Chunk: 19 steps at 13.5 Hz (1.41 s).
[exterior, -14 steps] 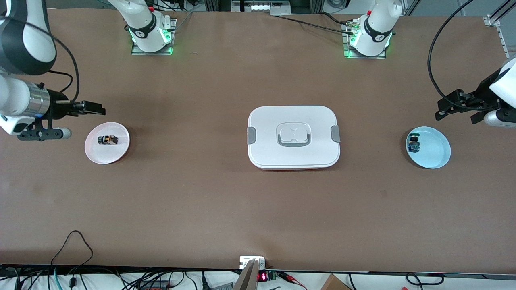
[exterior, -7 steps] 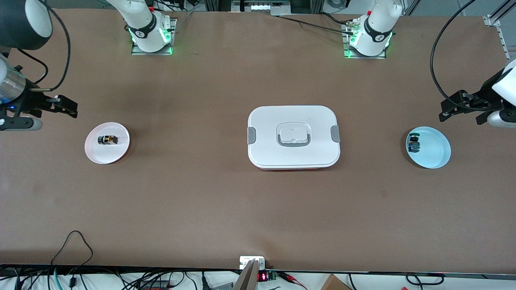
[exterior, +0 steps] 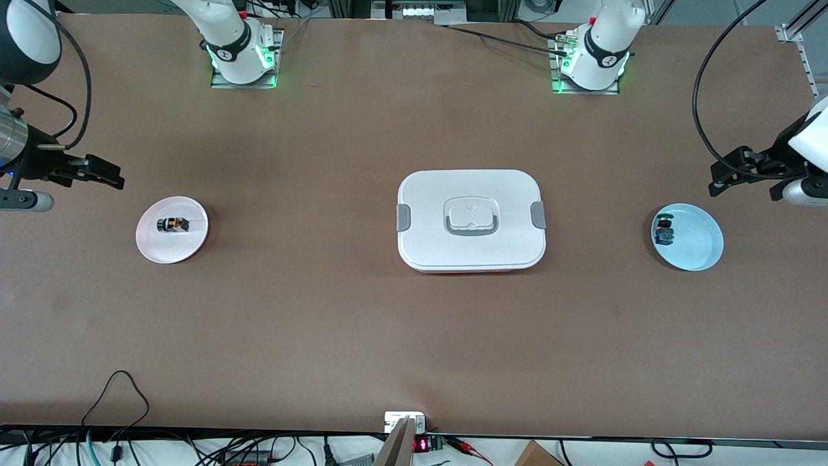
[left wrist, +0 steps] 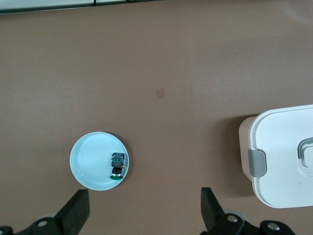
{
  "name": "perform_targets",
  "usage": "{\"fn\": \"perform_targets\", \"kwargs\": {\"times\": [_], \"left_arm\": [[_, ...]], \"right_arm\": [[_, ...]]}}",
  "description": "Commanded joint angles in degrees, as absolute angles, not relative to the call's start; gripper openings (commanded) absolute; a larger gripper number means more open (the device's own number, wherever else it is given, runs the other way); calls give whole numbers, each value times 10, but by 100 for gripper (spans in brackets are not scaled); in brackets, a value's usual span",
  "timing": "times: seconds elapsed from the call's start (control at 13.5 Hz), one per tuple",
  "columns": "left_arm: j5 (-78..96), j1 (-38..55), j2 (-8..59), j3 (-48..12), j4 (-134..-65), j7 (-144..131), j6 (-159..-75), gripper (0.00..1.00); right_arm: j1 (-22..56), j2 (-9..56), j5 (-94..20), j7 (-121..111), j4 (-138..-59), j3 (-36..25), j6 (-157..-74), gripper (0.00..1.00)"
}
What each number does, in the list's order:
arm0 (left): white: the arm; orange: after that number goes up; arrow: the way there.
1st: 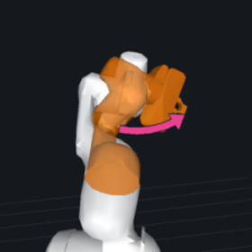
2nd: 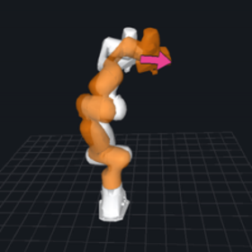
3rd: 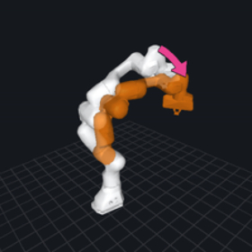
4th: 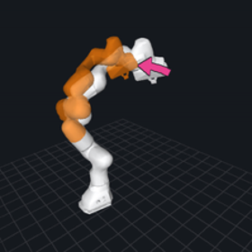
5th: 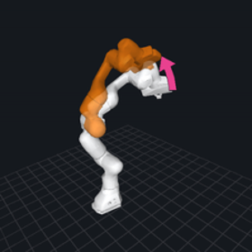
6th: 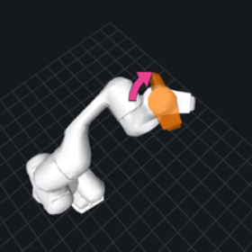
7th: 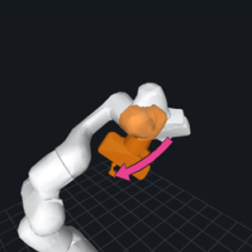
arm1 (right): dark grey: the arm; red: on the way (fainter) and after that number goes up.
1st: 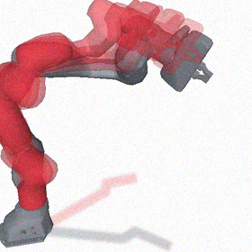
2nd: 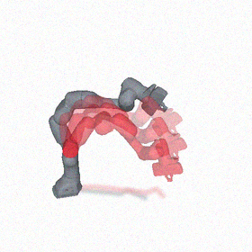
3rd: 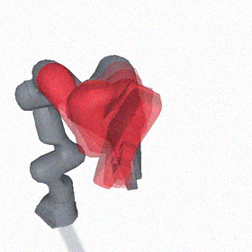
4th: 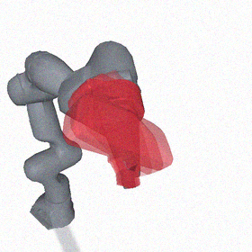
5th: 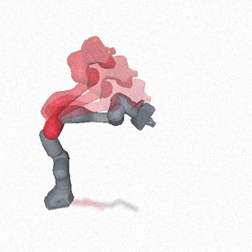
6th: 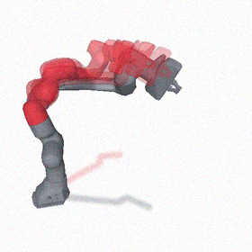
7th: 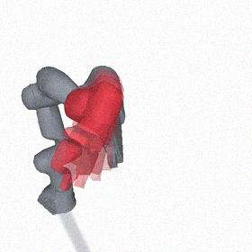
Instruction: Transfer orange switch to right arm and place
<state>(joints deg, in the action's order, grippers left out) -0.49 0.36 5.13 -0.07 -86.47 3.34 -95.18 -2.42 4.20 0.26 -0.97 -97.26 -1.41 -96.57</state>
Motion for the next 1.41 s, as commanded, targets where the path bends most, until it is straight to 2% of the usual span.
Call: {"fn": "perform_targets", "kwargs": {"times": [0.0, 0.22, 0.52, 1.04, 1.33], "left_arm": [[-23, 3, 64, -4, -846, 25, -941, 100], [-23, 3, 64, -4, -846, 25, -941, 100], [-23, 3, 64, -4, -846, 25, -941, 100], [-22, 3, 64, -4, -846, 25, -941, 100], [-22, 2, 64, -4, -846, 25, -941, 100]], "right_arm": [[-28, 12, -2, -13, -1009, -8, -997, 100], [-27, -17, 4, -17, -1053, -5, -1038, 100], [-26, -7, 4, -30, -1016, -4, -976, 100], [-26, 3, -4, -29, -955, -4, -946, 100], [-25, 1, -2, -29, -951, -4, -938, 100]]}}
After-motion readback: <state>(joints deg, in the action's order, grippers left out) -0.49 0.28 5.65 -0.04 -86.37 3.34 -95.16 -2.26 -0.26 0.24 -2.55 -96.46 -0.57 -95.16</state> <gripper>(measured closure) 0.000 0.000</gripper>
